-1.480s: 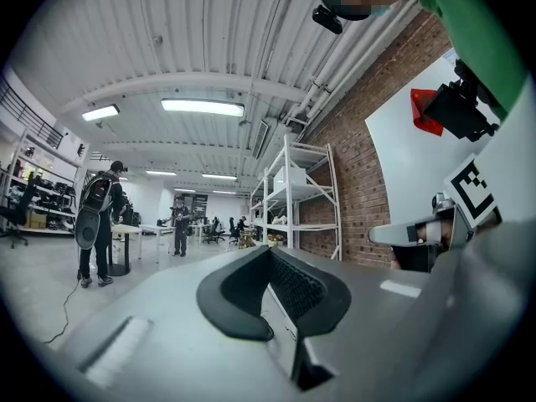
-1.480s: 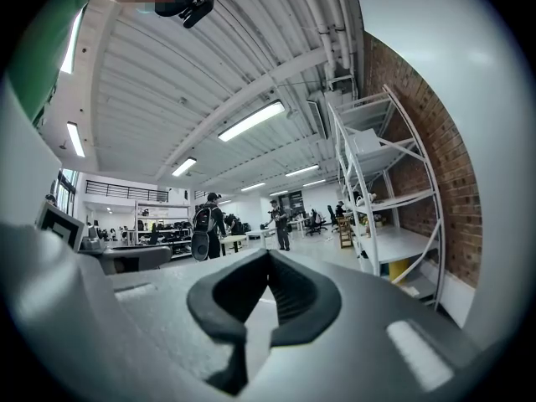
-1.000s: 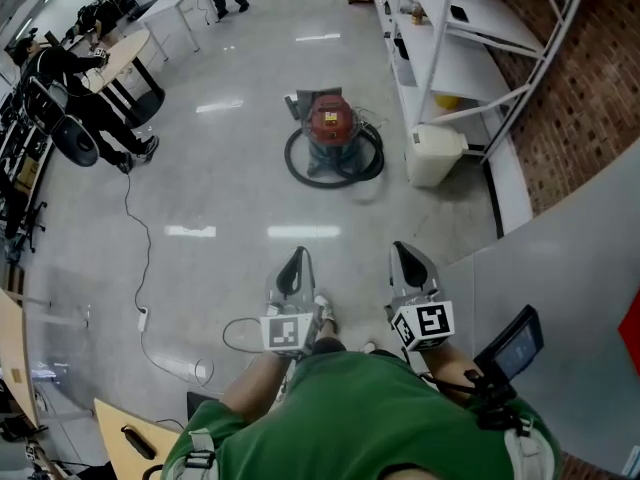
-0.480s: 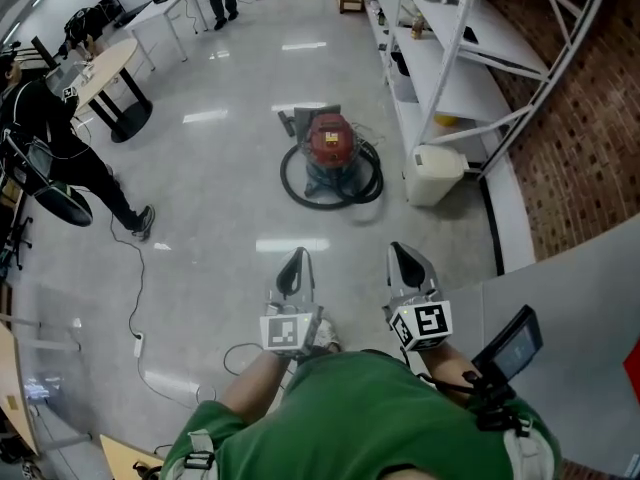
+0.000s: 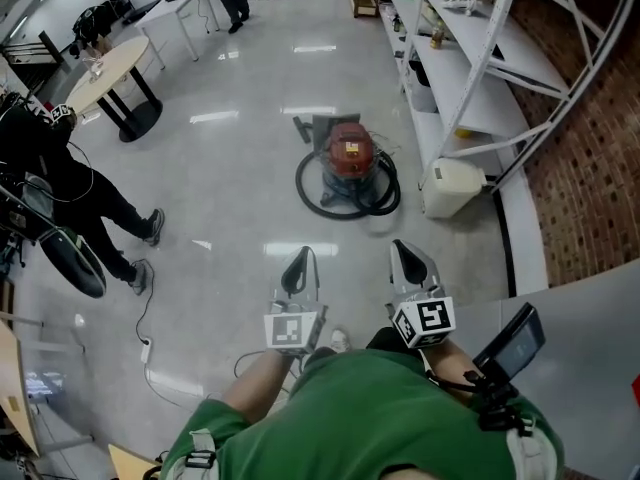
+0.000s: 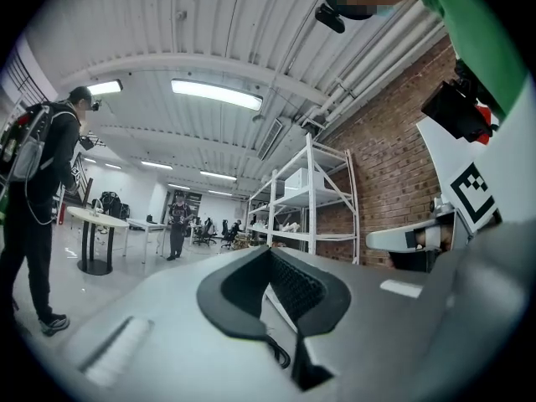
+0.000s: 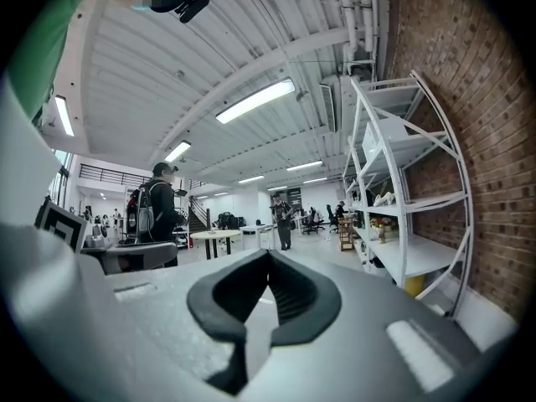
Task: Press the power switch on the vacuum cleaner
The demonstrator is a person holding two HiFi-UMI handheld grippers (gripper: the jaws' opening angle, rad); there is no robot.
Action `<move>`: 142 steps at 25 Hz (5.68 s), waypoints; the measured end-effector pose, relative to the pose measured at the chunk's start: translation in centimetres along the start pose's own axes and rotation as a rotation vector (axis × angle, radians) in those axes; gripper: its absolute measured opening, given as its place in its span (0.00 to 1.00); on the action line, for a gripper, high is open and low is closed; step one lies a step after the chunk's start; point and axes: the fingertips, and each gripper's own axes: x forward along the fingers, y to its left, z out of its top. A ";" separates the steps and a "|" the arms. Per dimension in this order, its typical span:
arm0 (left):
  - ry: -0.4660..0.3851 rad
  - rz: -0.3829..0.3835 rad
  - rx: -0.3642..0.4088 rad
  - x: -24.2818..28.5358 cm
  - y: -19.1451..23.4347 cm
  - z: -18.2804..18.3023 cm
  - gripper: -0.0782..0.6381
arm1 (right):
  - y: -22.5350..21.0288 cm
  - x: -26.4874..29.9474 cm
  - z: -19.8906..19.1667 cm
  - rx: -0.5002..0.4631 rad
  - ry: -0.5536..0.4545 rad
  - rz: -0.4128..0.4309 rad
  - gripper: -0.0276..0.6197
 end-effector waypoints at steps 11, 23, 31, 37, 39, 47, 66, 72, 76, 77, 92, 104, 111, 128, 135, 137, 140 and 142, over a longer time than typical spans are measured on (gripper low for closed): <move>0.005 0.027 -0.011 4.4 2.7 -0.3 0.12 | -1.3 6.2 -0.1 0.011 0.015 0.033 0.05; 0.026 0.057 -0.001 15.7 2.9 -1.3 0.12 | -9.0 14.7 0.6 0.028 0.018 0.063 0.05; 0.039 0.080 -0.003 22.7 1.3 -2.1 0.12 | -15.3 18.7 0.6 0.042 0.029 0.076 0.05; 0.044 0.102 0.015 27.1 0.2 -2.6 0.12 | -19.4 21.2 0.4 0.051 0.035 0.099 0.05; 0.048 0.105 0.025 28.4 -0.2 -2.9 0.12 | -20.9 22.0 0.2 0.054 0.037 0.104 0.05; 0.079 0.112 0.048 31.7 -0.9 -3.7 0.12 | -23.8 24.2 -0.4 0.072 0.052 0.119 0.05; 0.146 0.068 0.006 40.4 2.6 -7.5 0.12 | -27.0 31.9 -2.2 0.078 0.122 0.070 0.05; 0.179 0.028 -0.005 45.4 4.8 -9.2 0.12 | -27.9 36.3 -3.2 0.089 0.163 0.043 0.05; 0.198 0.013 -0.016 48.6 6.7 -10.2 0.12 | -28.3 39.4 -3.9 0.095 0.192 0.028 0.05; 0.203 0.010 -0.019 49.3 7.2 -10.4 0.12 | -28.4 40.2 -4.0 0.096 0.198 0.024 0.05; 0.250 -0.032 -0.057 56.6 14.4 -13.7 0.12 | -28.5 49.3 -5.4 0.090 0.269 -0.026 0.05; 0.347 -0.057 -0.086 59.5 16.9 -18.3 0.12 | -29.4 52.8 -8.0 0.093 0.344 -0.076 0.05; 0.418 -0.040 -0.087 59.6 16.9 -22.0 0.12 | -30.2 53.5 -10.7 0.096 0.386 -0.063 0.05; 0.604 0.010 -0.057 62.8 15.2 -32.8 0.12 | -34.1 58.0 -20.8 0.142 0.503 0.040 0.05; 0.684 0.048 -0.055 62.5 15.4 -38.0 0.12 | -35.3 59.3 -25.3 0.173 0.536 0.060 0.05; 0.707 0.053 -0.055 62.4 15.4 -39.6 0.13 | -35.4 59.7 -26.9 0.180 0.555 0.070 0.05; 0.740 0.054 -0.057 62.3 15.3 -41.9 0.14 | -35.3 60.0 -29.3 0.186 0.577 0.093 0.05; 0.762 0.048 -0.056 62.3 15.2 -43.5 0.14 | -35.3 60.2 -30.7 0.189 0.589 0.104 0.05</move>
